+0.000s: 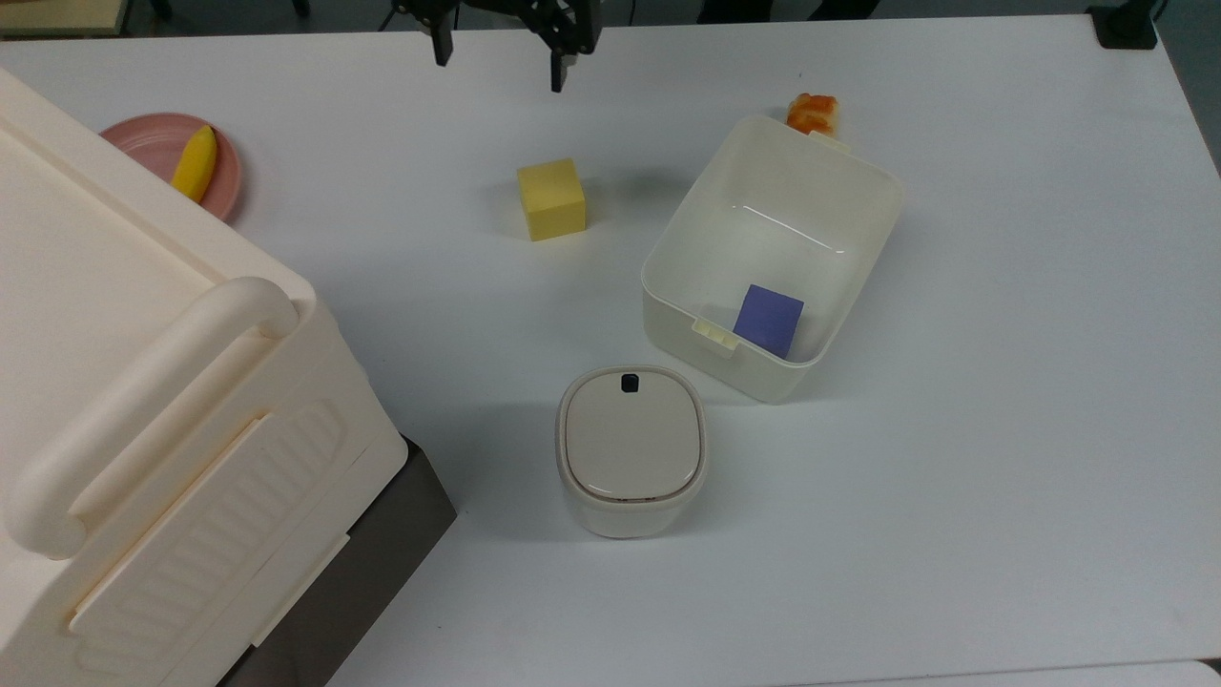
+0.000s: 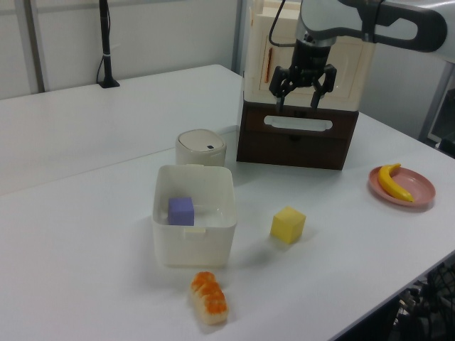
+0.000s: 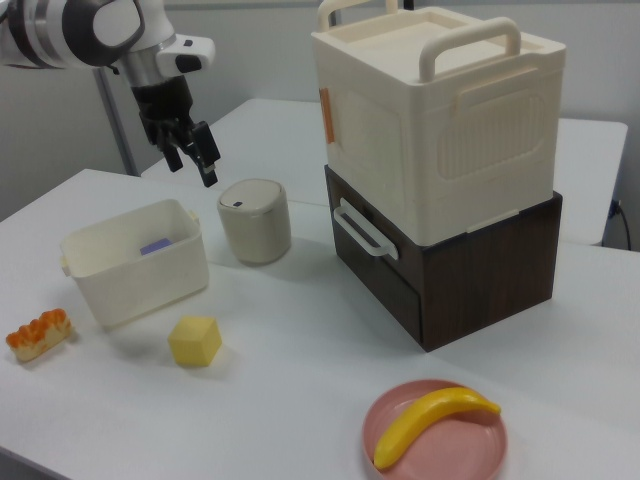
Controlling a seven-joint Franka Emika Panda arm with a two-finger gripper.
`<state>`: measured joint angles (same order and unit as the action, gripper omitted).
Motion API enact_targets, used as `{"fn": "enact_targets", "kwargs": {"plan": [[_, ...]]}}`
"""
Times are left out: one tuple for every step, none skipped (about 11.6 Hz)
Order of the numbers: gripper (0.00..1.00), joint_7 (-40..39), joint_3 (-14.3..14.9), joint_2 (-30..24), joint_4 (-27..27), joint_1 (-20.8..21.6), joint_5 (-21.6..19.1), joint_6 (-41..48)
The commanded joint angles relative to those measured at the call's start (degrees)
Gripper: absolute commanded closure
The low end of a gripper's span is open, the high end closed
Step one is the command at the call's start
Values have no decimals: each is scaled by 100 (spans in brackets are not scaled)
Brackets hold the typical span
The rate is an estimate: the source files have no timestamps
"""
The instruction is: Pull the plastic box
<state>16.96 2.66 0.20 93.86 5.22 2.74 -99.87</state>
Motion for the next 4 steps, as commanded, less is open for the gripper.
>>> {"fn": "enact_targets", "kwargs": {"plan": [[0,-175,156,-64,159,199,-133,-164],[0,-184,156,-64,168,199,-142,-164],[0,-201,165,-64,168,199,-151,-164],[0,-227,165,-64,159,181,-177,-164]]}}
